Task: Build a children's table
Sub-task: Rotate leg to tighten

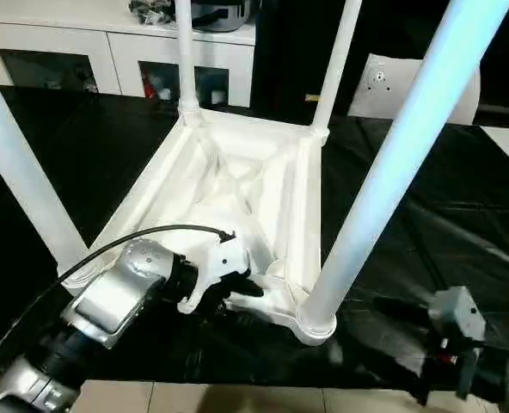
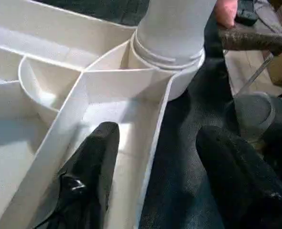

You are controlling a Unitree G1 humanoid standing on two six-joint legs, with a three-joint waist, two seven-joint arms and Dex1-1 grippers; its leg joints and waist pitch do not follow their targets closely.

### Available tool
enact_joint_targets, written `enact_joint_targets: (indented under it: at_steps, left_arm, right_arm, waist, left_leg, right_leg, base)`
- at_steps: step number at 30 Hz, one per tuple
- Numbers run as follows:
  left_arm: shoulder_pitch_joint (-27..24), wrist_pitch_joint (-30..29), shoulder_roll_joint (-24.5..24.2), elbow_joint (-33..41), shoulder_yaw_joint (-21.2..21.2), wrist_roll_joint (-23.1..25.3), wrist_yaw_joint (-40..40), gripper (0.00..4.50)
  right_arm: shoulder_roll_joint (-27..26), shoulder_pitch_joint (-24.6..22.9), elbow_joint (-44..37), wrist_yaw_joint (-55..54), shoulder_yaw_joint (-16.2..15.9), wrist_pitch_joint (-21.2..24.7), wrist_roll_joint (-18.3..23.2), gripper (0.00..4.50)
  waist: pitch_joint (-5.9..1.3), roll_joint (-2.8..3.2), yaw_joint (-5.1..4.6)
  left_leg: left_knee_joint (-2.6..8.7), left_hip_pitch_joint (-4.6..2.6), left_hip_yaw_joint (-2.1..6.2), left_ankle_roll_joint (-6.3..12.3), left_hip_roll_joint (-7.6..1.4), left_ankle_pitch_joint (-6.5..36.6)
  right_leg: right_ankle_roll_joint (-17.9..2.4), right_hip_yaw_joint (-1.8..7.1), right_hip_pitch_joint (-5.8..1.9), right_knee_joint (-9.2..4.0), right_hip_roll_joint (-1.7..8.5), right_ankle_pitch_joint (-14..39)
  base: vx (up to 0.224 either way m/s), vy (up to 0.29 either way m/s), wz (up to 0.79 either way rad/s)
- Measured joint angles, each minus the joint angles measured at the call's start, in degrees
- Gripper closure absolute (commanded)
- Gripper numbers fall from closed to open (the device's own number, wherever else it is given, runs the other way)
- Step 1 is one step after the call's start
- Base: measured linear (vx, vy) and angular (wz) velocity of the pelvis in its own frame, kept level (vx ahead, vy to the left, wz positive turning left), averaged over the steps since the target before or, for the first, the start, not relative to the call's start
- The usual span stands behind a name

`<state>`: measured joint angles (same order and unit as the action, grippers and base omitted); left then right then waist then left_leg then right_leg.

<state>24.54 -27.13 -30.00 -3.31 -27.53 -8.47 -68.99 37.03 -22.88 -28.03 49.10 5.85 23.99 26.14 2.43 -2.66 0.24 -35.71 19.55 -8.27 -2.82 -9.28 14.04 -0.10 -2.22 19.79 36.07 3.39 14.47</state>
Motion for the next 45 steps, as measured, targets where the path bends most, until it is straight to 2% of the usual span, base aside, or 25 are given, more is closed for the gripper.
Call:
enact_joint_targets:
  at_steps: [3,4,7,9,12,16,19,20,24,26,30,32,34,35,41,45]
  left_arm:
    - [1.1,1.0,0.7,-1.6,-0.3,0.9,0.0,1.18]
    - [1.4,1.2,0.9,-2.2,-0.3,1.1,0.0,1.55]
    - [2.6,1.6,1.7,-4.8,-0.4,1.5,0.1,1.61]
    - [3.1,2.3,2.1,-6.1,-0.4,1.5,0.1,2.05]
    - [3.1,3.0,2.7,-7.1,-0.5,1.5,-0.3,2.07]
    - [3.2,3.9,3.6,-9.0,-0.5,1.5,-1.1,2.45]
    - [3.2,4.6,3.7,-9.0,-0.5,1.4,-2.0,2.62]
    - [3.2,4.8,3.7,-9.0,-0.6,1.4,-2.1,2.82]
    - [3.2,5.9,3.9,-9.3,-1.1,1.5,-2.8,2.95]
    - [3.2,6.3,3.9,-9.4,-1.2,1.7,-2.9,3.25]
    - [3.4,7.0,3.8,-9.4,-1.6,2.4,-3.6,3.38]
    - [3.5,7.4,3.7,-9.4,-1.8,2.8,-3.9,3.66]
    - [3.7,7.7,3.6,-9.4,-2.0,3.1,-4.4,3.75]
    - [3.8,7.9,3.5,-9.4,-2.3,3.4,-4.4,3.99]
    - [4.1,9.5,3.0,-9.4,-2.9,4.6,-5.1,4.42]
    - [4.1,9.2,2.9,-9.4,-2.7,4.8,-5.0,4.42]
  right_arm:
    - [-0.2,0.4,-0.1,0.0,-0.9,-0.5,-1.2,0.0]
    - [-0.3,0.4,-0.1,0.0,-1.2,-0.7,-1.6,0.0]
    - [-0.5,0.7,-0.1,-0.3,-2.0,-0.9,-2.3,0.0]
    - [-0.5,0.9,-0.1,-0.5,-2.1,-1.0,-2.3,0.0]
    - [-0.5,1.2,-0.1,-1.0,-2.7,-1.1,-2.3,0.0]
    - [-0.5,1.9,0.0,-1.1,-4.2,-2.1,-3.7,0.0]
    - [-0.5,2.1,0.1,-1.1,-4.2,-2.3,-4.2,0.0]
    - [-0.6,2.2,0.2,-1.1,-4.2,-2.4,-4.3,0.0]
    - [-0.5,2.5,1.4,-1.3,-4.5,-3.5,-4.7,0.0]
    - [-0.5,2.5,1.5,-1.3,-4.8,-4.1,-4.9,0.0]
    - [-0.6,2.6,1.8,-1.3,-5.2,-4.4,-5.7,0.0]
    - [-0.6,2.7,1.8,-1.4,-5.3,-4.4,-5.9,0.0]
    - [-0.6,2.7,1.8,-1.5,-5.3,-4.5,-5.9,0.0]
    - [-0.6,2.8,1.8,-1.6,-5.3,-4.6,-6.0,0.0]
    - [-0.9,3.0,1.8,-2.1,-5.7,-4.6,-6.0,0.0]
    - [-1.1,4.9,1.8,-2.5,-5.9,-4.5,-6.0,0.0]
  waist:
    - [0.0,0.01,0.0]
    - [0.0,0.01,0.0]
    - [0.01,0.01,0.02]
    - [0.02,0.03,0.03]
    - [0.05,0.07,0.01]
    - [0.12,0.18,0.02]
    - [0.12,0.19,0.02]
    - [0.13,0.2,0.02]
    - [0.13,0.19,0.02]
    - [0.13,0.2,0.02]
    - [0.13,0.2,0.0]
    - [0.13,0.2,0.0]
    - [0.14,0.21,0.0]
    - [0.14,0.22,0.0]
    - [0.14,0.22,-0.07]
    - [0.18,0.21,-0.3]
  left_leg:
    - [0.02,0.05,-0.03,0.01,-0.03,0.0]
    - [0.02,0.08,-0.03,0.01,-0.03,0.0]
    - [0.02,0.18,-0.04,0.02,-0.04,0.0]
    - [0.02,0.19,-0.05,0.02,-0.04,0.0]
    - [0.02,0.21,-0.05,0.02,-0.05,0.0]
    - [0.02,0.22,-0.06,0.02,-0.06,0.0]
    - [0.02,0.24,-0.07,0.01,-0.08,0.0]
    - [0.02,0.26,-0.07,0.01,-0.08,0.0]
    - [0.02,0.3,-0.08,0.01,-0.08,0.0]
    - [0.02,0.3,-0.08,0.01,-0.09,0.0]
    - [0.02,0.3,-0.09,0.01,-0.1,0.0]
    - [0.02,0.3,-0.09,0.01,-0.1,0.0]
    - [0.03,0.3,-0.09,0.01,-0.11,0.0]
    - [0.03,0.3,-0.1,0.01,-0.11,0.0]
    - [0.02,0.29,-0.12,-0.04,-0.13,0.0]
    - [0.03,0.29,-0.15,-0.05,-0.13,0.0]
  right_leg:
    - [0.0,-0.03,0.04,0.0,0.0,0.0]
    - [0.0,-0.03,0.08,0.0,0.0,0.0]
    - [0.0,-0.04,0.17,0.0,0.0,0.0]
    - [0.0,-0.04,0.17,-0.01,0.0,0.0]
    - [0.0,-0.05,0.18,-0.02,0.0,0.0]
    - [0.0,-0.05,0.18,-0.02,0.0,0.0]
    - [0.0,-0.05,0.19,-0.02,0.0,0.0]
    - [0.0,-0.06,0.21,-0.02,0.0,0.0]
    - [0.0,-0.06,0.25,-0.03,0.0,0.0]
    - [0.0,-0.07,0.25,-0.03,0.0,0.0]
    - [0.0,-0.06,0.25,-0.03,0.0,0.0]
    - [0.0,-0.07,0.25,-0.03,0.0,0.0]
    - [0.0,-0.06,0.25,-0.03,0.0,0.0]
    - [0.0,-0.06,0.25,-0.04,0.0,0.0]
    - [0.0,-0.06,0.25,-0.03,0.0,0.0]
    - [0.0,-0.05,0.25,-0.04,0.0,0.0]
  base:
    - [0.0,0.0,0.0]
    - [0.0,0.0,0.0]
    - [0.0,0.0,0.0]
    - [0.0,0.0,0.0]
    - [0.0,0.0,0.0]
    - [0.0,0.0,0.0]
    - [0.0,0.0,0.0]
    - [0.0,0.0,0.0]
    - [0.0,0.0,0.0]
    - [0.0,0.0,0.0]
    - [0.0,0.0,0.0]
    - [0.0,0.0,0.0]
    - [0.0,0.0,0.0]
    - [0.0,0.0,0.0]
    - [0.0,0.0,0.0]
    - [0.0,0.0,0.0]
